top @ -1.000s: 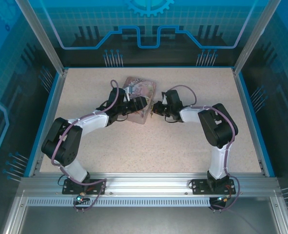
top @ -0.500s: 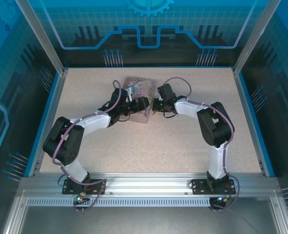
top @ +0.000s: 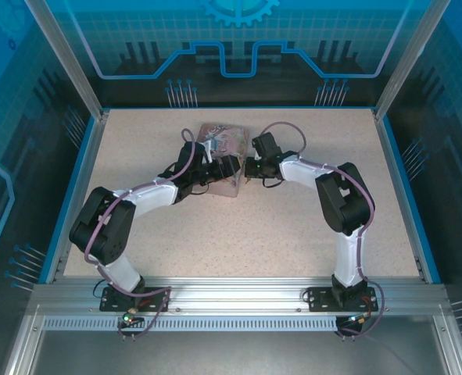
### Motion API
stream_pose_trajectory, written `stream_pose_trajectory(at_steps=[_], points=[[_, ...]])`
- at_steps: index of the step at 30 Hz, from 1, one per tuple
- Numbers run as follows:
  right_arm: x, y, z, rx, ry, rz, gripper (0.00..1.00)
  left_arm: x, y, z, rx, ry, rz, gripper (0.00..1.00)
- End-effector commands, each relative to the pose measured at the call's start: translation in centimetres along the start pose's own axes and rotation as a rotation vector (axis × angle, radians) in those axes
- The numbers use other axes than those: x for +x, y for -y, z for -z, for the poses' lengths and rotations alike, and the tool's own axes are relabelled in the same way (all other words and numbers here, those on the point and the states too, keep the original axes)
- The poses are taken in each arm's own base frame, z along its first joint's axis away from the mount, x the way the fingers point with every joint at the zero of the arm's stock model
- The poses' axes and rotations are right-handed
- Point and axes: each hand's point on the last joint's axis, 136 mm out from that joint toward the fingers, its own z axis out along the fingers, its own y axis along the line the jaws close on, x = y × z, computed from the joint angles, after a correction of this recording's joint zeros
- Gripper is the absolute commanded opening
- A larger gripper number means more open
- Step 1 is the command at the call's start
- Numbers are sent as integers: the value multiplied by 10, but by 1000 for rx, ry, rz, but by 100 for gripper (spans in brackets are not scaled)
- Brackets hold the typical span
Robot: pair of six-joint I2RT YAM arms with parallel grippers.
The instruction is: Unlock a padlock with a key
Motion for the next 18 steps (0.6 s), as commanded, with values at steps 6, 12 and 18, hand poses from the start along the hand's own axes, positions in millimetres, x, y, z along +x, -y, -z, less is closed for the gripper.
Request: stream_pose_trajectory(at_steps=[6, 12, 18], points=[[-63, 14, 17, 13, 157, -126, 2, 70, -59, -2, -182, -202, 114, 77], [-78, 12, 20, 6, 163, -99, 2, 73, -58, -3, -175, -210, 111, 77], [-79, 16, 8, -2, 149, -102, 2, 78, -58, -3, -176, -218, 110, 77]])
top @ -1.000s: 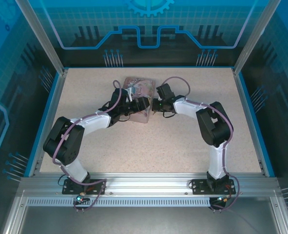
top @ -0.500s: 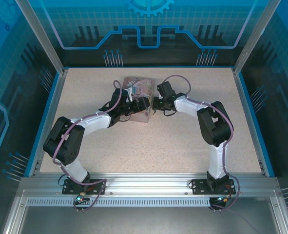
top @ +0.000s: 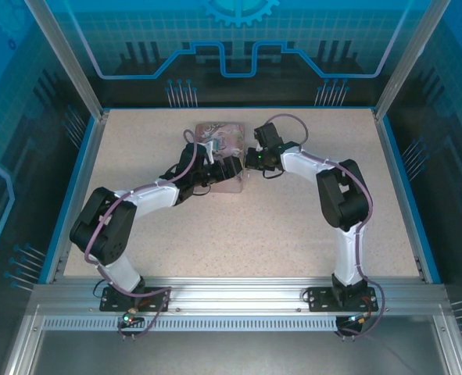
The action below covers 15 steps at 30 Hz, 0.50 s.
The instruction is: Unlock a padlock with a key
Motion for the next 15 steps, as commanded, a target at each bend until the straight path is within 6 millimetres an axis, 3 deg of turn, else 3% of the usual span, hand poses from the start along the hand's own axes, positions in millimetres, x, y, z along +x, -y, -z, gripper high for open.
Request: stream_pose_trajectory(at_steps=[1, 15], points=[[-54, 14, 8, 19, 153, -34, 2, 75, -64, 1, -200, -220, 130, 77], [-86, -8, 12, -236, 239, -85, 2, 82, -70, 4, -213, -228, 138, 77]])
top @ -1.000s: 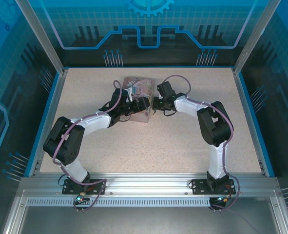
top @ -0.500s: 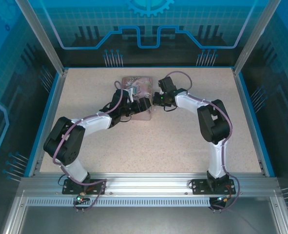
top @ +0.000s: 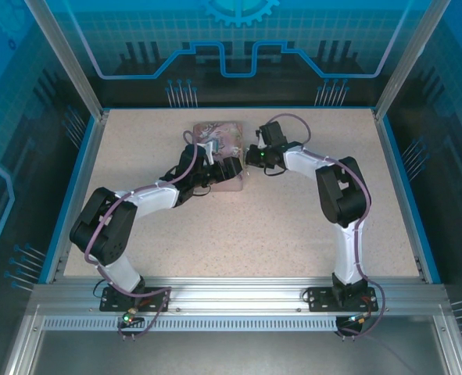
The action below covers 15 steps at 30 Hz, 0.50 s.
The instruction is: Unlock a padlock with a key
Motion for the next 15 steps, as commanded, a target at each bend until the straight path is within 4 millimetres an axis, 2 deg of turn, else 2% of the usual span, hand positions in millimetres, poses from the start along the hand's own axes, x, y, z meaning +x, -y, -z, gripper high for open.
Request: stream_pose_trajectory(at_steps=[1, 5, 9, 12, 15], points=[[-71, -8, 21, -137, 213, -61, 2, 82, -70, 6, -229, -242, 147, 77], [-78, -5, 24, -122, 218, -64, 2, 83, -71, 6, -231, -244, 152, 77], [-66, 10, 27, -34, 180, -37, 2, 79, -67, 9, -223, -232, 145, 77], [-50, 25, 39, 21, 170, -19, 2, 67, -51, 14, -190, -207, 119, 78], [-30, 29, 64, 45, 148, 41, 2, 46, -26, 23, -160, -177, 56, 81]])
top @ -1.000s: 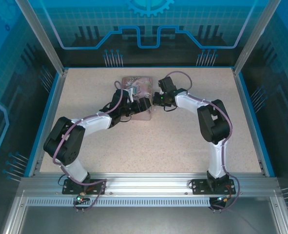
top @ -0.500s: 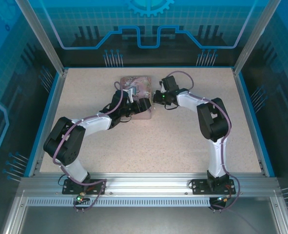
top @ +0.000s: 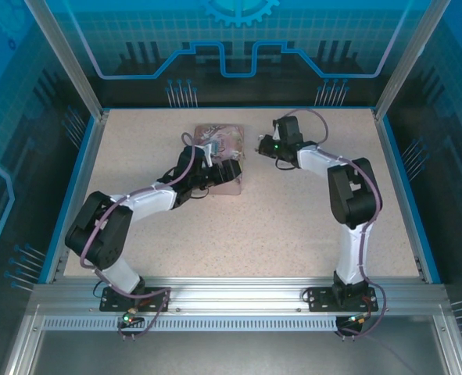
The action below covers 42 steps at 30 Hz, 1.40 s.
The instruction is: Unlock a padlock with a key
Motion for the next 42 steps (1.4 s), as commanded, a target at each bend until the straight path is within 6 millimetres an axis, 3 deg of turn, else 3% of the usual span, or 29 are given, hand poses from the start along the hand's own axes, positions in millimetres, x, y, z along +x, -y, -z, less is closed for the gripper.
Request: stream_pose_trajectory(at_steps=[1, 4, 6, 12, 20, 24, 30, 32, 36, 42], points=[[4, -4, 45, 19, 5, 102, 2, 33, -22, 15, -138, -143, 29, 82], [31, -6, 76, 2, -66, 166, 3, 7, -2, 36, -146, -84, -44, 84], [60, -5, 99, -18, -166, 189, 4, -11, 5, 56, -155, -32, -64, 86], [144, -13, 142, -161, -398, 127, 4, -42, 4, 114, -154, 103, -33, 89], [231, -18, 151, -237, -636, 66, 4, -42, -17, 160, -211, 198, 20, 95], [258, 0, 144, -189, -708, 34, 5, -36, -24, 169, -223, 214, 39, 96], [269, 25, 132, -100, -714, 5, 12, -30, -28, 175, -239, 210, 43, 96], [265, 29, 133, -86, -685, -3, 22, -31, -28, 177, -245, 214, 37, 96], [240, 41, 148, -13, -569, 30, 42, -37, -25, 186, -260, 232, 17, 97], [184, 51, 188, 79, -310, 118, 53, -50, -28, 203, -318, 300, -14, 99]])
